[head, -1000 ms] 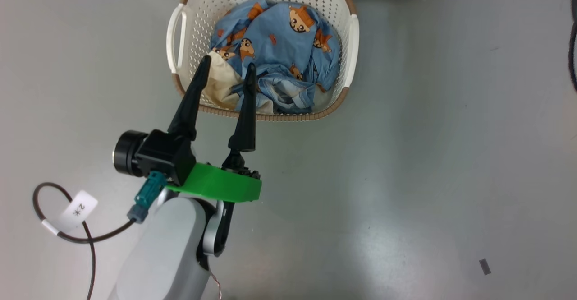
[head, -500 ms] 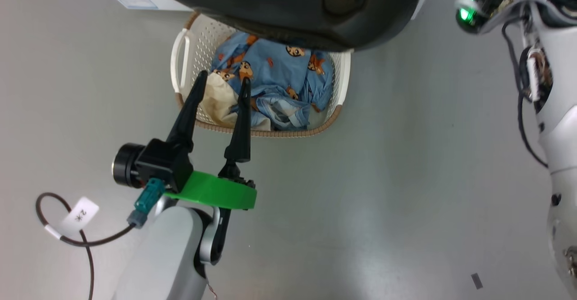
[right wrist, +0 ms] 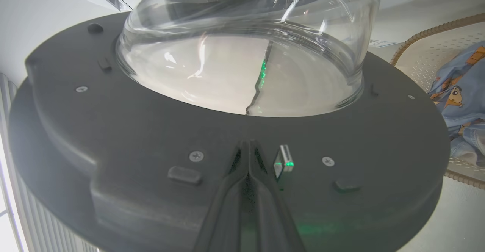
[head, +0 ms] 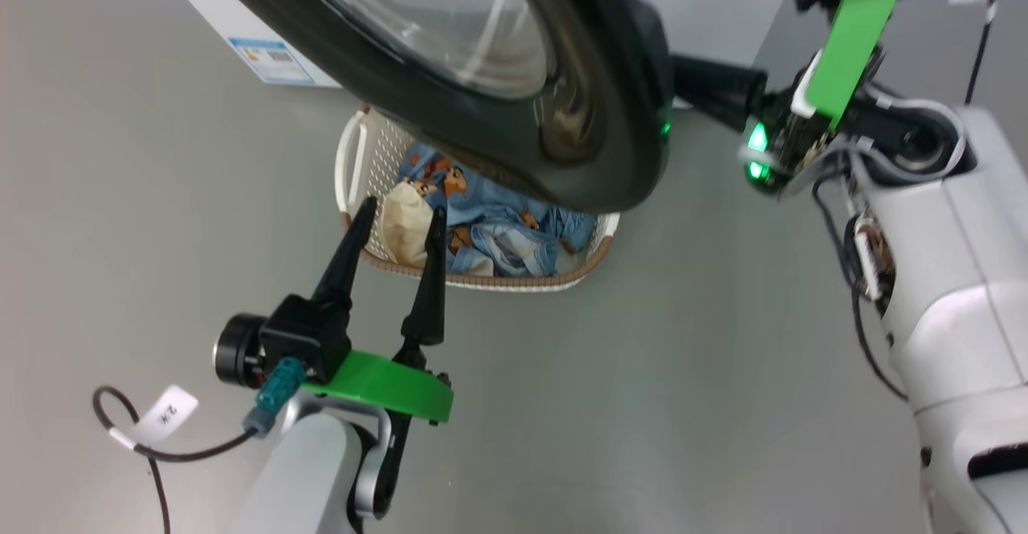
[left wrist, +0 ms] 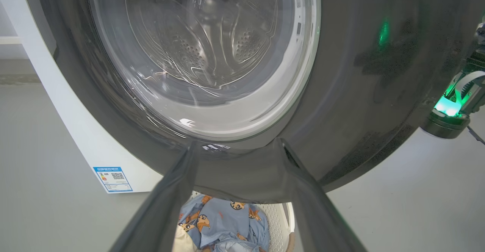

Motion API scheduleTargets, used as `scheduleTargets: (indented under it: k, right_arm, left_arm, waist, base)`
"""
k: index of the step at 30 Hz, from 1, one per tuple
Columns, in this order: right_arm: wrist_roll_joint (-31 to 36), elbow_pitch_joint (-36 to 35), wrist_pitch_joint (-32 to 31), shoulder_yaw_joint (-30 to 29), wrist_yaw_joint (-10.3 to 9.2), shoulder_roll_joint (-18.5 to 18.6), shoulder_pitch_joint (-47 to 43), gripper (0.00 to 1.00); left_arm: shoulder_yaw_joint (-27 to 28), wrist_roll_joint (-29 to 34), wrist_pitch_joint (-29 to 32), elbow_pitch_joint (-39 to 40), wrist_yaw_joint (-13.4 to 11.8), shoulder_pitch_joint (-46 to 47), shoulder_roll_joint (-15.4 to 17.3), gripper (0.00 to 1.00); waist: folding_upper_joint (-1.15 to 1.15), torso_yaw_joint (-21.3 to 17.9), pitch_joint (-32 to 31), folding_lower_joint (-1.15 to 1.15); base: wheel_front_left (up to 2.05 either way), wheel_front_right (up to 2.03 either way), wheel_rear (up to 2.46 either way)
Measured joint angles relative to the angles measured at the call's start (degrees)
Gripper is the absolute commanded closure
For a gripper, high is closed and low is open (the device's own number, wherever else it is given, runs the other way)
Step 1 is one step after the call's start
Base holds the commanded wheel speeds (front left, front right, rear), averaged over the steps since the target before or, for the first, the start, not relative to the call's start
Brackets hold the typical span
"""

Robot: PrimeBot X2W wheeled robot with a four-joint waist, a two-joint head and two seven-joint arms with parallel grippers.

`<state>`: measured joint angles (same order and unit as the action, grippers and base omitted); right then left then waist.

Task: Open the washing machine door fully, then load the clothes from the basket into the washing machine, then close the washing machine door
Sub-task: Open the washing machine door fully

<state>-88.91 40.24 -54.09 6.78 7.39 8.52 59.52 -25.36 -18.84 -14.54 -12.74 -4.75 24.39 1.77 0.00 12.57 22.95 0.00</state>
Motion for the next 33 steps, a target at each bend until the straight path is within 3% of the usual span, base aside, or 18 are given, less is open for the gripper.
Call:
scheduleTargets:
  k: [17,33]
  right_arm:
    - [-3.09,-0.62,2.53,0.07,0.01,-2.99,-12.84,1.0]
    - [-6.7,-1.88,5.15,4.74,0.0,-3.78,-17.68,1.0]
  left_arm:
    - [-0.3,0.0,0.0,-3.85,2.02,-3.95,0.03,0.0]
    - [0.01,0.0,0.0,-4.88,2.58,-5.39,0.05,0.0]
  waist:
    - [0.0,2.77,-8.21,0.0]
    - [0.0,5.1,-11.41,0.0]
  base:
    - [0.0,0.0,0.0]
    - [0.0,0.0,0.0]
